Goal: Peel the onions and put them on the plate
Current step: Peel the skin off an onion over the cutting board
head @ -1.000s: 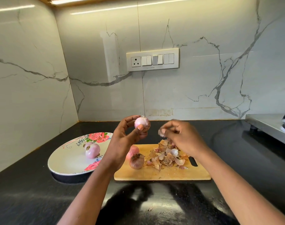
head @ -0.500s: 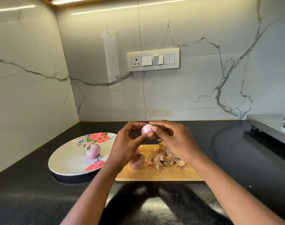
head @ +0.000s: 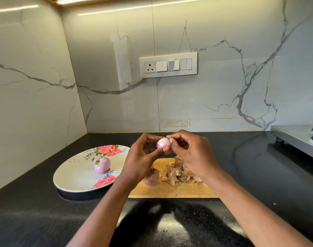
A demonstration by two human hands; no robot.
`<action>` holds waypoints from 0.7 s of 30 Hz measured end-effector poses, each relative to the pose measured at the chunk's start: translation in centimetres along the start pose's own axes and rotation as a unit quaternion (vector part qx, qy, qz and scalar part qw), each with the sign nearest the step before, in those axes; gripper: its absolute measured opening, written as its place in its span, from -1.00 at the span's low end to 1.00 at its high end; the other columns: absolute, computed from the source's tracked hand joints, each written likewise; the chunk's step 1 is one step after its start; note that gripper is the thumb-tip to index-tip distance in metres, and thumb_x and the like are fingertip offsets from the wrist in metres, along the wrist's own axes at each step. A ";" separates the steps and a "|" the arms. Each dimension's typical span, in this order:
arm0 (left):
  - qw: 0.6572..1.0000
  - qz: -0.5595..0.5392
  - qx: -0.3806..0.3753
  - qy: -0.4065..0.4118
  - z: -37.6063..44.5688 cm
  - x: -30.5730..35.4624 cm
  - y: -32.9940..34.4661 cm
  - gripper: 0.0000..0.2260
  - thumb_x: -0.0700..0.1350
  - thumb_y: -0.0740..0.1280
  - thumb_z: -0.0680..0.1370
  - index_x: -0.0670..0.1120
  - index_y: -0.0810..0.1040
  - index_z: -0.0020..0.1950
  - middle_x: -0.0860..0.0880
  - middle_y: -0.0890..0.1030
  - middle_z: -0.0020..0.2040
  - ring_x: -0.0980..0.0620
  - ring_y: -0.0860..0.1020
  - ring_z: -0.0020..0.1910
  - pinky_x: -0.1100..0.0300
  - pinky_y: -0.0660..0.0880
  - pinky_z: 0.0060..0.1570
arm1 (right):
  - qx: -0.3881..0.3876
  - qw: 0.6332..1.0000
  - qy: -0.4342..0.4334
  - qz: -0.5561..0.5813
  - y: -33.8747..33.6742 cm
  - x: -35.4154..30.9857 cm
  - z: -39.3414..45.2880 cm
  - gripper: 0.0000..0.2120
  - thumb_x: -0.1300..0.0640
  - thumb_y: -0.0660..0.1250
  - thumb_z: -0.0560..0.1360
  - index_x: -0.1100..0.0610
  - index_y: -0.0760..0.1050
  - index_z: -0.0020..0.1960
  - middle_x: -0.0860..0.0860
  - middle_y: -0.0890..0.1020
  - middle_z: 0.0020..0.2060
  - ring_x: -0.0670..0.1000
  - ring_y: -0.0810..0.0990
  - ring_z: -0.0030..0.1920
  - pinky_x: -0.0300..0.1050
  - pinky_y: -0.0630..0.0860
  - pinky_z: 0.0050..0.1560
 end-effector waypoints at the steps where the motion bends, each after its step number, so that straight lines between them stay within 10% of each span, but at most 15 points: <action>1: 1.000 0.000 -0.003 -0.002 0.0 -0.1 0.0 -0.67 0.00 0.53 0.43 -0.07 0.60 0.14 0.04 0.69 0.05 0.07 0.66 0.07 0.06 0.65 0.07 | 0.000 1.000 0.005 0.006 0.0 0.0 0.0 -0.88 0.18 0.45 0.54 0.11 0.69 0.07 -0.08 0.73 -0.12 -0.19 0.67 -0.12 -0.41 0.55 -0.15; 21: 0.997 -0.066 0.001 -0.032 -0.3 0.0 0.7 -0.60 0.03 0.49 0.44 -0.04 0.58 0.24 0.01 0.66 0.18 -0.02 0.64 0.17 -0.12 0.57 0.25 | 0.081 0.995 0.049 0.019 0.4 -0.8 -0.2 -0.92 0.20 0.47 0.52 0.13 0.66 0.01 -0.09 0.71 -0.17 -0.17 0.67 -0.18 -0.26 0.64 -0.16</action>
Point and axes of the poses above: each hand's wrist, its own z-axis towards the middle knuckle, its own y-axis out of the palm, x = y × z, the point moved 2 cm from there along z, towards the middle knuckle
